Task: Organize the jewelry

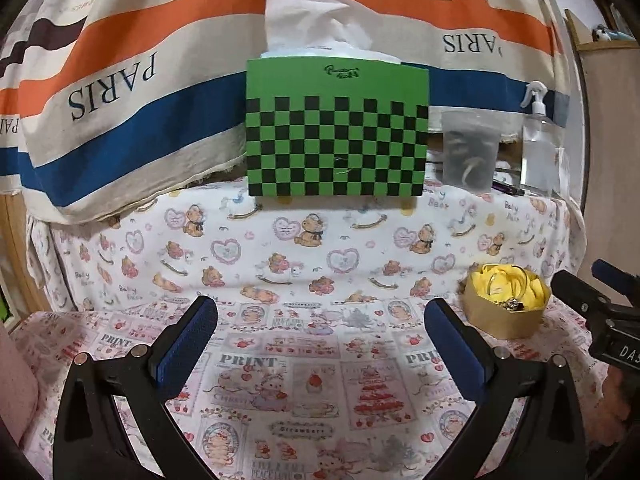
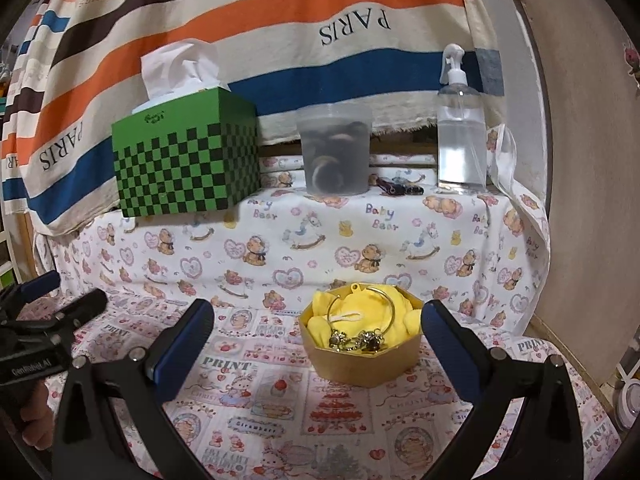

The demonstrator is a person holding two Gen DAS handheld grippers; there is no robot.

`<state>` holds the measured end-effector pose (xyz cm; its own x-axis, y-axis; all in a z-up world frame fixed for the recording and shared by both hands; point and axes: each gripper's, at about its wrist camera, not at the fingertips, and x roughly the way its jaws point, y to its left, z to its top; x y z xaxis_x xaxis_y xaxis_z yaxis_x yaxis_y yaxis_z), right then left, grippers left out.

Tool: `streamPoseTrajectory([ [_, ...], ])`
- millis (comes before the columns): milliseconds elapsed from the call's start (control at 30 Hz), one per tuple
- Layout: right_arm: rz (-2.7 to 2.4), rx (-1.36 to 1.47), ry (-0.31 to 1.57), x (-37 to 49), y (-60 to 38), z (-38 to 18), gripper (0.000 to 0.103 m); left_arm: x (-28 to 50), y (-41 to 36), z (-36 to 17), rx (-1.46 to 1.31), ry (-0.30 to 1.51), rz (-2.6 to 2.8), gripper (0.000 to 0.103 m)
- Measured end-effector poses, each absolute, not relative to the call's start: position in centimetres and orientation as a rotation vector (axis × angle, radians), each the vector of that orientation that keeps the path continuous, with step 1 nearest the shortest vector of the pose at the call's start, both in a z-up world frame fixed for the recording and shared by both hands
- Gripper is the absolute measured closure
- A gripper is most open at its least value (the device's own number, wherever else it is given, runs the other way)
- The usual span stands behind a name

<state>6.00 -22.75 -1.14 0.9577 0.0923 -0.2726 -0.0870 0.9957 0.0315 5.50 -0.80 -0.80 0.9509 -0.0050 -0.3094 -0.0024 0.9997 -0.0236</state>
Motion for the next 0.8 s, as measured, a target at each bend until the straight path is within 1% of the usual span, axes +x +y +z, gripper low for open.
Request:
streamPoseTrajectory([
  [167,0.071,0.004,0.27,5.81,-22.65,-1.17,0.0,4.95,-1.25,-0.59,0.0,0.283,-0.011,0.0],
  [800,0.057,0.006,0.269,5.74,-22.72,-1.15,0.0,4.93,-1.28,-0.63,-0.01,0.291,-0.02,0.0],
])
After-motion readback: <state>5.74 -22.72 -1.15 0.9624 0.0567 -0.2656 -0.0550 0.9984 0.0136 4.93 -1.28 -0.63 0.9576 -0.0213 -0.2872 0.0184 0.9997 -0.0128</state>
